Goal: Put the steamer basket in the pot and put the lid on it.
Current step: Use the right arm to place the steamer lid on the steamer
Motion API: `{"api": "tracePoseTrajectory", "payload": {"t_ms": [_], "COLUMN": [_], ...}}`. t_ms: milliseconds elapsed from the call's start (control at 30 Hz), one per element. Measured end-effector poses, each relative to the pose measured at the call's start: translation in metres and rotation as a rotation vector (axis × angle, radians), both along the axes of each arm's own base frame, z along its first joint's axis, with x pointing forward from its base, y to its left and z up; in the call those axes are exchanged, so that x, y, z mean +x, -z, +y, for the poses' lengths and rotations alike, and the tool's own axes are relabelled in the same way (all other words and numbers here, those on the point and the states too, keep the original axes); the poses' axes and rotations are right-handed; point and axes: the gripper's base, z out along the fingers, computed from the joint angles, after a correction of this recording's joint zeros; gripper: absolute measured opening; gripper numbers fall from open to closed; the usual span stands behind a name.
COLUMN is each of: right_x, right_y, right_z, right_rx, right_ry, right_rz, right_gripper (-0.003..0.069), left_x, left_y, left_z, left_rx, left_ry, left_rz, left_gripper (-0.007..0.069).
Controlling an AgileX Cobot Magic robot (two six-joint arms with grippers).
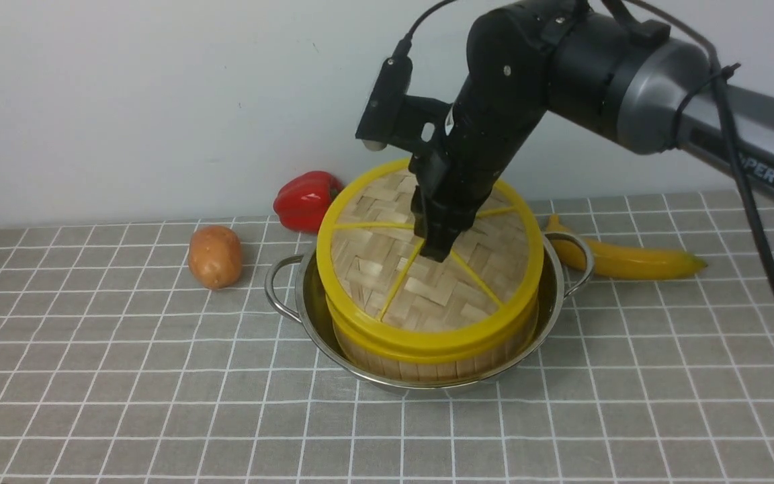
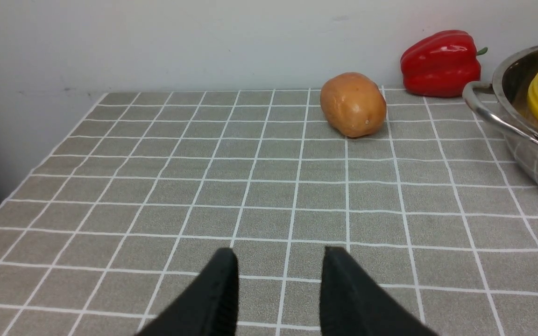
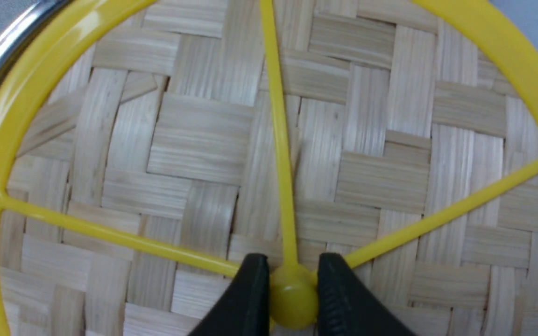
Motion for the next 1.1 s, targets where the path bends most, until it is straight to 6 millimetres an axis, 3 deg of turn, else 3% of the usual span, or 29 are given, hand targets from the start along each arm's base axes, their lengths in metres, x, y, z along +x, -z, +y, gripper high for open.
{"api": "tracePoseTrajectory", "payload": {"t_ms": [700, 1100], "right_x": [0.003, 0.003], "right_y": [0.010, 0.002], "right_z": [0.003, 0.001], "right_rx": [-0.025, -0.023], "right_ry": [-0.054, -0.054], "right_rz": [-0.007, -0.037], "right_gripper": [0.0146, 0.0146], "left_x": [0.000, 0.000], "left_y": [0.000, 0.000], "left_z": [0.000, 0.000], "left_rx": [0.001, 0.001], "left_ry": [0.000, 0.000], "left_rz": [0.000, 0.000], "left_gripper": [0.0243, 0.0243]}}
